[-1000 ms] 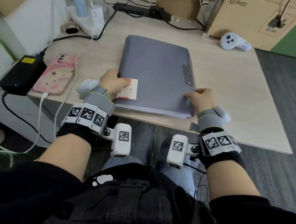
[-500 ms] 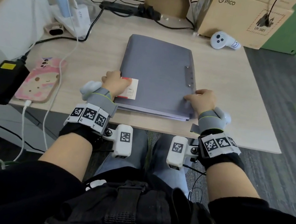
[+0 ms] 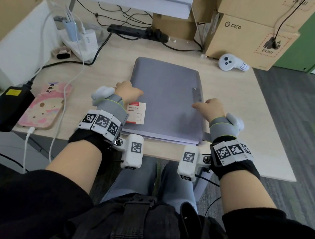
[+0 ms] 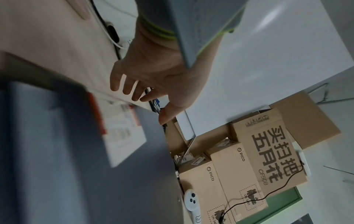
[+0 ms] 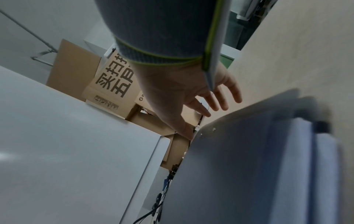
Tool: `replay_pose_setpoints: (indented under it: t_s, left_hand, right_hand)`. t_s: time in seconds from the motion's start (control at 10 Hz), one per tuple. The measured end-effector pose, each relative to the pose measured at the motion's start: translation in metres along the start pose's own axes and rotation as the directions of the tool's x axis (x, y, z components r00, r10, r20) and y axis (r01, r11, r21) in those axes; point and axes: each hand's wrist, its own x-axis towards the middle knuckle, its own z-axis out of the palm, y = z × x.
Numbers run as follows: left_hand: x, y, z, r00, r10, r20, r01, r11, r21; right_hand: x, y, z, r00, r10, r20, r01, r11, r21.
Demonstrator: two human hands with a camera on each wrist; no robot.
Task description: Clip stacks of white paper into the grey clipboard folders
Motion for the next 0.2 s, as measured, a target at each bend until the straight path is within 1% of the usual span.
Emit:
replay_pose_setpoints:
  t_s: [0.1,0.2]
  left_hand:
    - [-0.011,0.041,-0.007,0.994,0.105,0.007,-0.105,0.994,0.024]
    - [-0.024,0.086,-0.014,0.973,0.225,0.045,-0.227,0.972,0.055]
  right_hand:
    - [0.008,-0.021,-0.010,0.997,-0.066,0.036,0.066,0.998,0.018]
    - [0.013,-0.050,-0.028,0.990,-0.136,0.029,0.135,0.990,0.027]
